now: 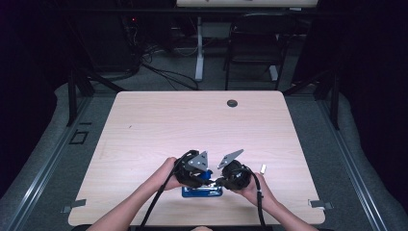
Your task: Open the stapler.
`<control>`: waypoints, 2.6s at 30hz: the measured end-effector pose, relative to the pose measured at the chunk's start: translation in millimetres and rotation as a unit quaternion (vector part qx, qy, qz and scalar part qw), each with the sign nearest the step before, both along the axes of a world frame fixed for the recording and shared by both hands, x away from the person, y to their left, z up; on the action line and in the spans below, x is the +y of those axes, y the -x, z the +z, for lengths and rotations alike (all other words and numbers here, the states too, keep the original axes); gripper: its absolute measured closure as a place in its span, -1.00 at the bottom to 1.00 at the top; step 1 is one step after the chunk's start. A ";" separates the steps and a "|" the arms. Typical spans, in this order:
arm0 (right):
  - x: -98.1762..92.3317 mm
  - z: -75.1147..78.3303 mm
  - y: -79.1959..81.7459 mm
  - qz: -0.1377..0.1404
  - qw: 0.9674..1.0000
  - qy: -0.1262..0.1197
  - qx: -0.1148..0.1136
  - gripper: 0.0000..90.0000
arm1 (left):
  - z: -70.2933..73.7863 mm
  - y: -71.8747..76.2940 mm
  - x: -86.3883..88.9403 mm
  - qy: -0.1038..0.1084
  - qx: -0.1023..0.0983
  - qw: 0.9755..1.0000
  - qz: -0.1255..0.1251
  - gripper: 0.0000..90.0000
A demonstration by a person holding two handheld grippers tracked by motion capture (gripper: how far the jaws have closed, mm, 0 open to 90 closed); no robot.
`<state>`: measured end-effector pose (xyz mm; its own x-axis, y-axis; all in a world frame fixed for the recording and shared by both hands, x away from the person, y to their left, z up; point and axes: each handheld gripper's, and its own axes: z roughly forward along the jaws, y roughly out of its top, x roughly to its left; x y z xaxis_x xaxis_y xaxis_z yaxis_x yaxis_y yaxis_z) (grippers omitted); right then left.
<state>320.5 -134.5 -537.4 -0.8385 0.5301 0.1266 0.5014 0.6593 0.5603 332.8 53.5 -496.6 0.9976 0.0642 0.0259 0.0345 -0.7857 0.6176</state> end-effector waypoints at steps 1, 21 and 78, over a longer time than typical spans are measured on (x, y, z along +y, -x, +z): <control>0.2 0.0 0.1 0.001 1.000 0.001 -0.001 1.00 | -0.4 0.8 -0.3 0.002 -0.003 1.000 0.003 0.47; 0.0 1.9 -2.3 0.006 1.000 0.015 0.002 1.00 | 14.1 1.8 28.7 -0.005 0.008 1.000 0.025 0.47; 0.2 1.1 -1.9 0.001 1.000 0.009 0.004 1.00 | -1.9 4.1 99.7 -0.014 0.057 0.996 0.068 0.44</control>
<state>322.4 -134.3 -536.4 -0.8383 0.5309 0.1241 0.5047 0.6697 0.5448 328.7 153.1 -498.6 0.9763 0.2001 -0.0828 0.2104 -0.7857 0.5817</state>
